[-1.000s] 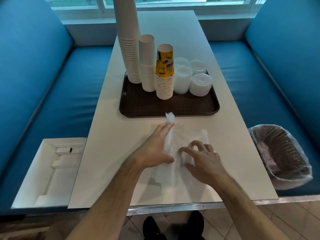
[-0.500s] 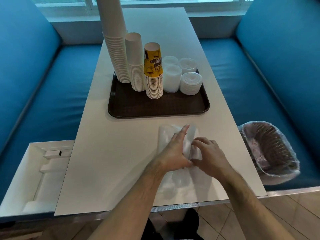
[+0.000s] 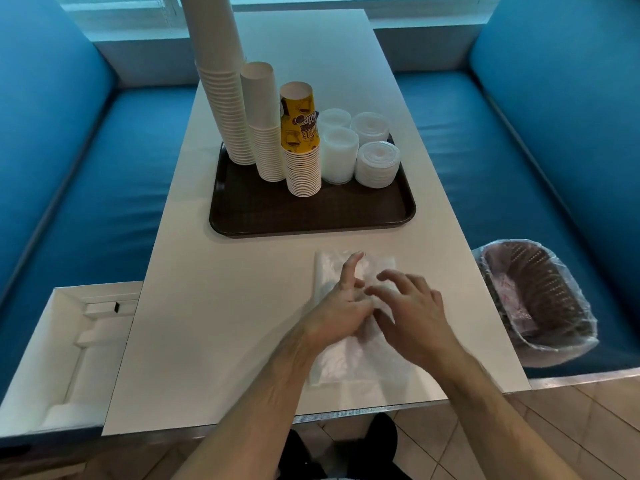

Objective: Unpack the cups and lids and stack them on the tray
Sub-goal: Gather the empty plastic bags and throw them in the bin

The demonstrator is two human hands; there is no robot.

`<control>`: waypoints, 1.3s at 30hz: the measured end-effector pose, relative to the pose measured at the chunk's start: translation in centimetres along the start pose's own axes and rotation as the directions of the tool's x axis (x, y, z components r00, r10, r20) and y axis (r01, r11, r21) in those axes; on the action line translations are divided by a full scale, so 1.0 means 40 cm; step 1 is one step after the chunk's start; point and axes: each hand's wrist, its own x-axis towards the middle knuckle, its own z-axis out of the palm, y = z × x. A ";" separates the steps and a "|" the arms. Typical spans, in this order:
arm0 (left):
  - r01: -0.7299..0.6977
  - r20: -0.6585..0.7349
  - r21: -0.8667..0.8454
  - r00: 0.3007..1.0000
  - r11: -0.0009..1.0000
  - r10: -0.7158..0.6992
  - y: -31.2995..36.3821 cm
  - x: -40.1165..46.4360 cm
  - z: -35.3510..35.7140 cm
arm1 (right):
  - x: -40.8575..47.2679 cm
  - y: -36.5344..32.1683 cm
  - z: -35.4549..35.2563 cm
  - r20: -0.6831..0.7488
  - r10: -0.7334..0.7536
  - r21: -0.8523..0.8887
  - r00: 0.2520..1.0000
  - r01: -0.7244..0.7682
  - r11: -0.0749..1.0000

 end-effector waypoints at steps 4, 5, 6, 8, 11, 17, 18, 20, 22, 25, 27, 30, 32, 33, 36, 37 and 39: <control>0.091 -0.468 0.245 0.883 0.965 0.036 0.006 -0.016 -0.061 | -0.007 0.022 0.023 0.077 0.055 0.019 0.996 -0.056 0.998; 0.193 -0.508 0.315 0.861 0.929 -0.006 0.006 -0.025 -0.083 | -0.007 0.024 0.024 0.079 0.058 0.028 0.995 -0.060 0.998; 0.292 -0.498 0.385 0.864 0.876 -0.069 0.007 -0.033 -0.099 | -0.006 0.025 0.024 0.084 0.063 0.031 0.994 -0.066 0.997; 0.364 -0.415 0.475 0.896 0.801 -0.161 0.004 -0.043 -0.105 | -0.003 0.026 0.026 0.089 0.077 0.038 0.993 -0.080 0.996; 0.350 -0.368 0.423 0.909 0.836 -0.195 0.009 -0.030 -0.078 | 0.001 0.024 0.031 0.100 0.092 0.060 0.991 -0.098 0.993; 0.333 -0.258 0.005 0.911 0.943 -0.320 0.007 0.010 -0.075 | 0.001 0.031 0.030 0.087 0.107 0.101 0.990 -0.116 0.988; 0.339 -0.225 -0.060 0.912 0.939 -0.344 -0.002 0.011 -0.078 | 0.000 0.030 0.031 0.084 0.107 0.109 0.991 -0.116 0.987; 0.327 -0.170 -0.169 0.920 0.930 -0.354 -0.014 0.012 -0.076 | -0.003 0.029 0.031 0.078 0.100 0.113 0.992 -0.109 0.988; 0.316 -0.124 -0.234 0.928 0.920 -0.350 -0.017 0.013 -0.069 | -0.003 0.029 0.035 0.074 0.093 0.124 0.993 -0.101 0.987; 0.267 -0.076 -0.311 0.950 0.912 -0.304 -0.019 0.012 -0.065 | -0.005 0.047 0.043 0.069 0.080 0.181 0.994 -0.091 0.979; 0.193 -0.033 -0.412 0.974 0.891 -0.226 -0.020 0.002 -0.070 | -0.007 0.058 0.031 0.003 0.141 0.426 0.990 -0.129 0.895; 0.113 0.023 -0.540 0.993 0.834 -0.119 -0.008 -0.024 -0.085 | -0.007 0.052 -0.009 0.112 0.321 0.870 0.940 -0.249 0.426; 0.077 0.037 -0.572 0.997 0.817 -0.068 0.004 -0.035 -0.089 | 0.007 0.059 -0.019 0.263 0.250 0.935 0.932 -0.310 0.171; 0.061 0.041 -0.576 0.998 0.815 -0.046 0.008 -0.039 -0.088 | 0.013 0.062 -0.023 0.321 0.161 0.938 0.933 -0.337 0.084; 0.027 0.029 -0.568 1.000 0.823 -0.013 0.022 -0.048 -0.086 | 0.029 0.053 -0.055 0.407 -0.003 0.911 0.913 -0.407 -0.067; 0.018 0.016 -0.562 1.000 0.827 -0.010 0.025 -0.049 -0.088 | 0.032 0.055 -0.066 0.420 -0.014 0.905 0.907 -0.420 -0.067; 0.012 -0.005 -0.548 1.000 0.836 -0.017 0.031 -0.053 -0.099 | 0.043 0.073 -0.078 0.400 -0.042 0.914 0.916 -0.401 -0.052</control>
